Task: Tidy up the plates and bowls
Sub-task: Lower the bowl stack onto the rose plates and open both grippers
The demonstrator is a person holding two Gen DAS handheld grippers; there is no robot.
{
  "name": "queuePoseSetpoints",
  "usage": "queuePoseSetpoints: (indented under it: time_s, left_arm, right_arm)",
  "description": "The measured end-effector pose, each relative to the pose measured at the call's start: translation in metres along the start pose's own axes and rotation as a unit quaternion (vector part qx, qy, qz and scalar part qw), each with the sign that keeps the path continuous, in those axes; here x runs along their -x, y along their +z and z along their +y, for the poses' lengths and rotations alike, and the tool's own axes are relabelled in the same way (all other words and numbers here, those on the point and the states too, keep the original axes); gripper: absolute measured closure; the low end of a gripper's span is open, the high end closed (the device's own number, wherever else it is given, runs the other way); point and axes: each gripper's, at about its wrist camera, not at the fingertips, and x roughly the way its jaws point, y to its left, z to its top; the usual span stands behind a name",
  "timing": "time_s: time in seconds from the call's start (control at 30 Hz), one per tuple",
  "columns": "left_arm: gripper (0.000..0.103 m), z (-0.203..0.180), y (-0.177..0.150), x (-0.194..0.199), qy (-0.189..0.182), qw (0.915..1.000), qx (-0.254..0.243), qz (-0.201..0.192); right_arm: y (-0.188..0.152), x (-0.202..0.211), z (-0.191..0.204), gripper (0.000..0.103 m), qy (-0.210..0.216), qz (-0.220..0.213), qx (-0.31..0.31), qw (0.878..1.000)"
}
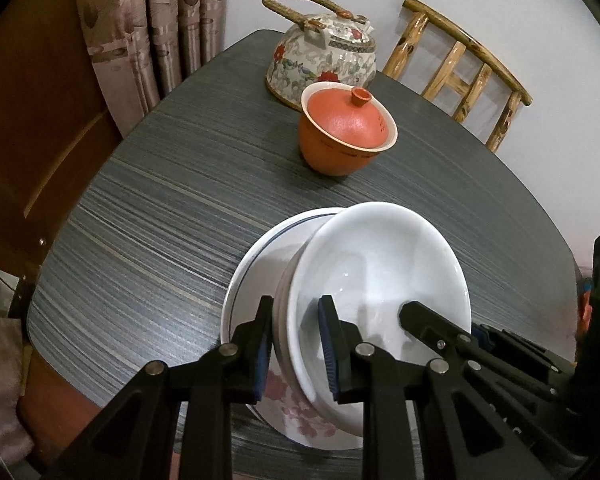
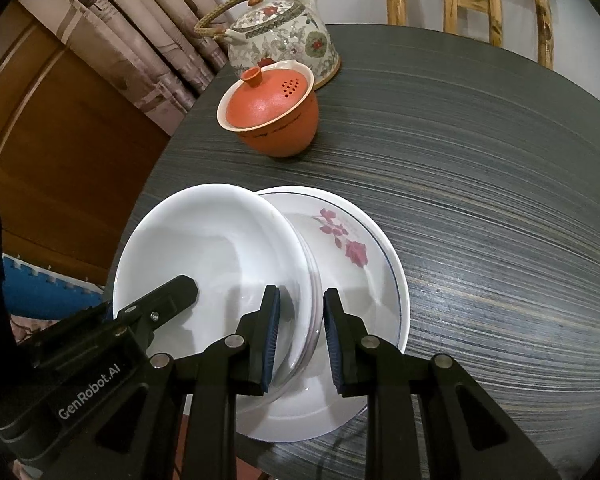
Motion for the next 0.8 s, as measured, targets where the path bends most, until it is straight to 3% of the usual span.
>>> queuePoseSetpoints:
  time_s: [0.53,0.8]
  left_arm:
    - [0.079,-0.002,-0.004,0.000,0.006,0.9999,-0.008,-0.009]
    - [0.078,-0.013,-0.010,0.008,0.052,0.9973,-0.039,-0.035]
  right_arm:
    - [-0.002,0.000,-0.001,0.079,0.006,0.000,-0.008,1.000]
    - [-0.006,0.001,0.003,0.074,0.000,-0.003,0.004,1.000]
